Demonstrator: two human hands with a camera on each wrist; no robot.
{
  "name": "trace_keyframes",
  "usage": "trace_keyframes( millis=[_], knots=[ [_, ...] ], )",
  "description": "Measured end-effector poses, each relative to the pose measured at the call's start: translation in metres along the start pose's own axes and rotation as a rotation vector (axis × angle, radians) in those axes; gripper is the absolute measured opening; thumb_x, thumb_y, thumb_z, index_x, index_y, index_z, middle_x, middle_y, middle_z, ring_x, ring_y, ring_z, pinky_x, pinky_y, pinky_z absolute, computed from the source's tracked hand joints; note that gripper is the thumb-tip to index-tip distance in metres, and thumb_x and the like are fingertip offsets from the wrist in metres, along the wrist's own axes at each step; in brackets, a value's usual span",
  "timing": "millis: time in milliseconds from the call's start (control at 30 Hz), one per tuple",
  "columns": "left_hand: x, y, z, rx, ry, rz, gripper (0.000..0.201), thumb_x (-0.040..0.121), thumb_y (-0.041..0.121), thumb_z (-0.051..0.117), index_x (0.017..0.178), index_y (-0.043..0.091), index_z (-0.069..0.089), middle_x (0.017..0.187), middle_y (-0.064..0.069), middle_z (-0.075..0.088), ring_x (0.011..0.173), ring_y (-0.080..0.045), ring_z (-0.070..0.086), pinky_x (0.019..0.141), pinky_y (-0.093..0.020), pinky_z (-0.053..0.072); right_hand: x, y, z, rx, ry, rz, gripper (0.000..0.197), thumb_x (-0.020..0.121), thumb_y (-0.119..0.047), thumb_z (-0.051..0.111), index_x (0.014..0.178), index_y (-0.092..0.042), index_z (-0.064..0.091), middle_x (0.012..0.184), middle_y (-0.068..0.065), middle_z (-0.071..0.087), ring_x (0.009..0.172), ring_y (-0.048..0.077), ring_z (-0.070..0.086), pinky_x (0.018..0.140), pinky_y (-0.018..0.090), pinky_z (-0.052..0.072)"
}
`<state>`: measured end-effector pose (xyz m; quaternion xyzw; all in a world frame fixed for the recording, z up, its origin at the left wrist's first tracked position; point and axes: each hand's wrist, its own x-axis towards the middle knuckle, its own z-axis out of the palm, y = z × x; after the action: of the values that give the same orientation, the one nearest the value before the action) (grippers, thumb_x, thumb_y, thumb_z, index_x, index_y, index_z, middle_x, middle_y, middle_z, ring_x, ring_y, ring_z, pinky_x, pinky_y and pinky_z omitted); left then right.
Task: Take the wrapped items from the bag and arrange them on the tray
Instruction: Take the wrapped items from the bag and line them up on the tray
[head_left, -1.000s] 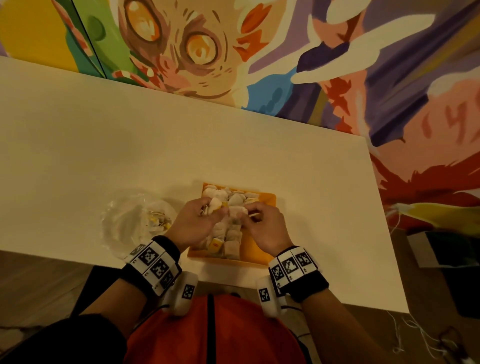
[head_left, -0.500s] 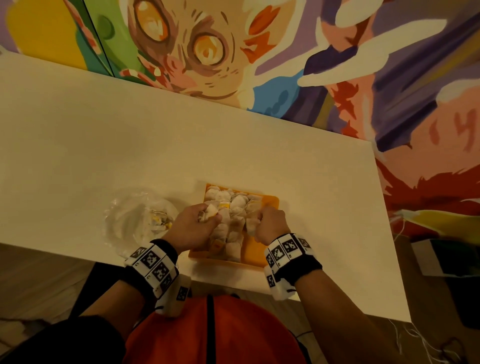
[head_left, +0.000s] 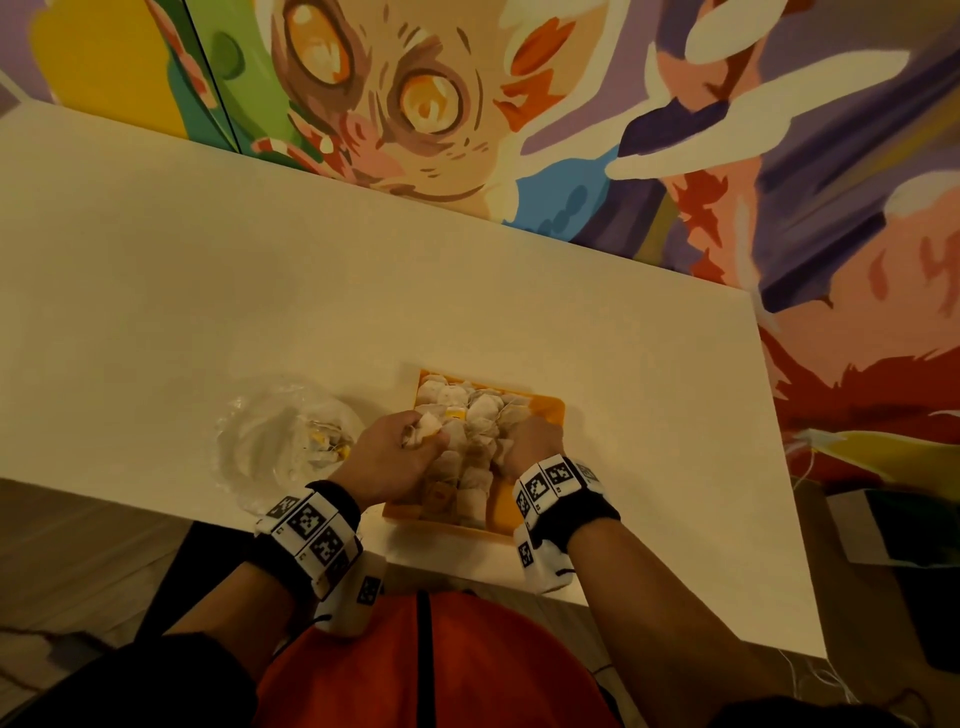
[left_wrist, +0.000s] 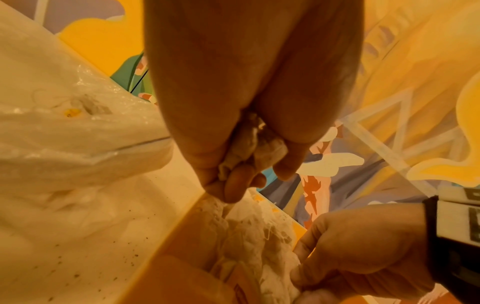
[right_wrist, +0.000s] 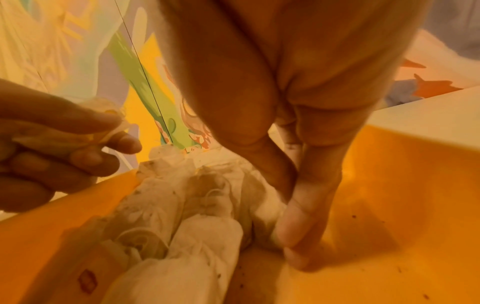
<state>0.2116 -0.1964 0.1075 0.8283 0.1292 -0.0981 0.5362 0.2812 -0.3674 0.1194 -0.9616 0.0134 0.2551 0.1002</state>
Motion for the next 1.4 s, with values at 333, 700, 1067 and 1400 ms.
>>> trace_keyframes(
  millis=[333,700,1067,1400],
  knots=[
    [0.002,-0.002,0.0,0.015,-0.002,0.007,0.026,0.09,0.041,0.063,0.095,0.016,0.069,0.083,-0.001,0.071,0.069,-0.014,0.063,0.068,-0.035,0.051,0.006,-0.008,-0.004,-0.303,-0.021,-0.089,0.024,0.098,-0.009,0.041,0.094,-0.018,0.063,0.093,0.0,0.063,0.11,0.021,0.061,0.098,0.036,0.043],
    [0.001,-0.001,-0.002,-0.01,-0.01,0.001,0.025,0.091,0.04,0.063,0.093,0.015,0.068,0.072,-0.004,0.068,0.051,-0.006,0.051,0.055,-0.025,0.042,0.005,-0.007,-0.004,-0.098,-0.08,-0.019,0.017,0.094,-0.01,0.048,0.093,-0.014,0.064,0.103,0.005,0.067,0.101,0.022,0.064,0.087,0.026,0.049],
    [-0.002,0.002,-0.003,-0.04,-0.013,-0.003,0.022,0.091,0.038,0.063,0.093,0.016,0.068,0.065,0.009,0.06,0.046,0.002,0.046,0.052,-0.021,0.037,-0.005,-0.009,-0.014,-0.033,-0.064,-0.094,0.039,0.093,-0.001,0.043,0.057,-0.016,0.036,0.061,-0.003,0.039,0.06,0.012,0.046,0.05,0.018,0.03],
    [-0.012,0.019,-0.009,-0.125,-0.087,-0.046,0.01,0.091,0.02,0.066,0.098,0.013,0.069,0.077,0.001,0.065,0.051,-0.001,0.052,0.051,-0.02,0.045,-0.037,0.006,-0.026,0.498,0.17,-0.274,0.036,0.091,-0.005,0.053,0.125,-0.015,0.056,0.125,0.007,0.058,0.102,0.019,0.06,0.078,0.014,0.045]
  ],
)
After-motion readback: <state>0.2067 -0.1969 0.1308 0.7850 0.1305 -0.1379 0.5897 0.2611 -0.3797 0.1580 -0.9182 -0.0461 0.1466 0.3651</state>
